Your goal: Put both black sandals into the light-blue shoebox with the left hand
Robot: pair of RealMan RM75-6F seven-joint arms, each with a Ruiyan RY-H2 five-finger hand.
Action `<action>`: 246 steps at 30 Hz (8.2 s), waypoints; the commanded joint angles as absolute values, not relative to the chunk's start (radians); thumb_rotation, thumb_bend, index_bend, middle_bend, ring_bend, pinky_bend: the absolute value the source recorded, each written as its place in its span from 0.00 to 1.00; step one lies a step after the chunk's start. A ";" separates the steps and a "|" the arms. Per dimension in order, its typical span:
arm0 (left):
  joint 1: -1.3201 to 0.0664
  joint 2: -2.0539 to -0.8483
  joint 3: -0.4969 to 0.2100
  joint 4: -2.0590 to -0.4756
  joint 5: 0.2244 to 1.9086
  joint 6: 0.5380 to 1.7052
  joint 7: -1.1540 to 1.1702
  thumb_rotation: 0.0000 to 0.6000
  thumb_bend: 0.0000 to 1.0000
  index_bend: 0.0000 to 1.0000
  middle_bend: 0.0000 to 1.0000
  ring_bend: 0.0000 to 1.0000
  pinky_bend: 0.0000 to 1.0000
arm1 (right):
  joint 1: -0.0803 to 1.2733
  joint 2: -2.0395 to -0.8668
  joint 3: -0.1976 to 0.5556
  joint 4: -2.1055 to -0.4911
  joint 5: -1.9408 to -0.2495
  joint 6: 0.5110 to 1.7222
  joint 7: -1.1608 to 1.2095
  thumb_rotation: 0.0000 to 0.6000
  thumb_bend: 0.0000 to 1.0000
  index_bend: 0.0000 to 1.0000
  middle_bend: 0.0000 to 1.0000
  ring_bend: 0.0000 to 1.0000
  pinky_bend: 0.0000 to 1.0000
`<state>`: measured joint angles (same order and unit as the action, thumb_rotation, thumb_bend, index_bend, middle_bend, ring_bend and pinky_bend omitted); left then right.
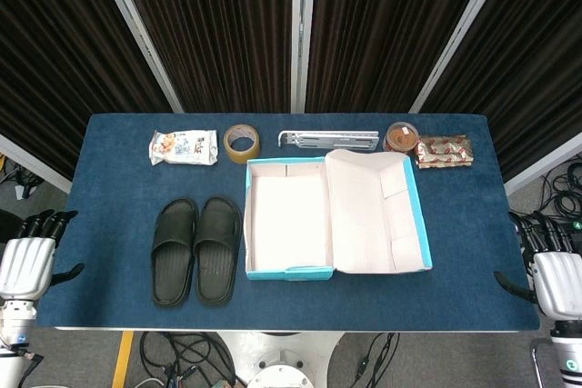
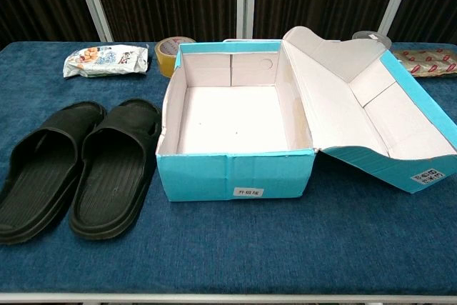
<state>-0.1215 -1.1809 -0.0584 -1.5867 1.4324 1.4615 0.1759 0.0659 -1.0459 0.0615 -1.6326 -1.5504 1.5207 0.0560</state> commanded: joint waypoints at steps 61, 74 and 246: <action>-0.901 -1.443 -0.092 -1.516 0.675 0.625 0.209 1.00 0.09 0.22 0.24 0.76 0.83 | 0.086 -1.030 0.065 -1.576 -1.538 1.485 0.115 1.00 0.07 0.08 0.16 0.02 0.08; -0.897 -1.441 -0.107 -1.584 0.609 0.793 0.232 1.00 0.13 0.49 0.54 0.91 0.92 | 0.085 -1.028 0.064 -1.571 -1.534 1.485 0.125 1.00 0.07 0.08 0.16 0.03 0.08; -0.718 -1.332 -0.091 -1.527 0.792 0.773 0.169 1.00 0.05 0.54 0.56 0.87 0.84 | 0.073 -0.956 0.058 -1.666 -1.588 1.531 0.059 1.00 0.08 0.08 0.16 0.03 0.09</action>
<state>-0.7294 -1.3391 -0.0771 -1.5257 0.7727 0.7790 0.1954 0.0727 -0.9563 0.0576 -1.6659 -1.5879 1.5307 0.0589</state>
